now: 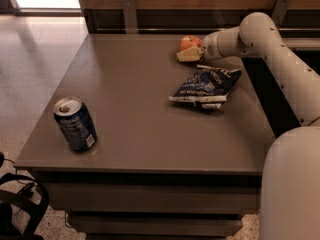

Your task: Move apple near pepsi can

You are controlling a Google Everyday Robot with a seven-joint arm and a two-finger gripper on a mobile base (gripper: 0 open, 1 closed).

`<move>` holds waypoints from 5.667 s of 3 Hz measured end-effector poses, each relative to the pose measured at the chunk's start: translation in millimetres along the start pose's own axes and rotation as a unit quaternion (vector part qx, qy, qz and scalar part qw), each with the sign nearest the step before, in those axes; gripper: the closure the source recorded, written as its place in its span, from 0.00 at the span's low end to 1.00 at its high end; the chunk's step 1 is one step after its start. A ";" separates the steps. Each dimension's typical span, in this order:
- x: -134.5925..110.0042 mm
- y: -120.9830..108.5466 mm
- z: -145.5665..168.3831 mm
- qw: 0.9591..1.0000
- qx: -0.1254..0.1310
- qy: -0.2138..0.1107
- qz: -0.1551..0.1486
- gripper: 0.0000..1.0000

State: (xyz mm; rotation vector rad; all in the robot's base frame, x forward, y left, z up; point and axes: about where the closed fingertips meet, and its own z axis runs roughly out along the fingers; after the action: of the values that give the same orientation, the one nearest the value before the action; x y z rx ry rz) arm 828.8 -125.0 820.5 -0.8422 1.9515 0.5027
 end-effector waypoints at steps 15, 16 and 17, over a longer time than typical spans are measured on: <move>59.0 402.2 -97.0 0.969 -0.217 -0.048 -0.107 0.69; 58.6 403.7 -96.7 0.969 -0.218 -0.048 -0.109 0.47; 58.0 405.6 -96.3 0.968 -0.220 -0.048 -0.110 0.23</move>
Offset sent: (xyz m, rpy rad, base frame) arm -0.1036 -0.0796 0.1908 -0.1999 -0.2116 -0.1787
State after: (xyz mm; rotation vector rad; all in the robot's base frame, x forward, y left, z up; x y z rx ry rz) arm 455.6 69.6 820.9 -1.2716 1.6543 0.8419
